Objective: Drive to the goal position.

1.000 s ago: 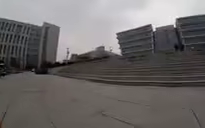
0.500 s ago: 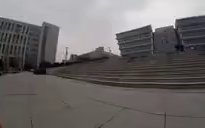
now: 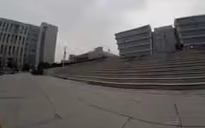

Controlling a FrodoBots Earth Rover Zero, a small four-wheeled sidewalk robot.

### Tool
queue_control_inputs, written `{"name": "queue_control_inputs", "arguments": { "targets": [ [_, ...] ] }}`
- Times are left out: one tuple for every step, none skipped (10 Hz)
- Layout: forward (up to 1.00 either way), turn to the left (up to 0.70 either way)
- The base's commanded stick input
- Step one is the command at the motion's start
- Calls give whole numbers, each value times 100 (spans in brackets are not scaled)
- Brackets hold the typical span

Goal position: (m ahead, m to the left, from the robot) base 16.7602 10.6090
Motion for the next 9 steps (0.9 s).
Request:
{"name": "queue_control_inputs", "arguments": {
  "targets": [
    [70, 34],
    [70, 34],
    [70, 34],
    [70, 34],
    [70, 34],
    [70, 34],
    [70, 34],
    [70, 34],
    [70, 34]
  ]
}}
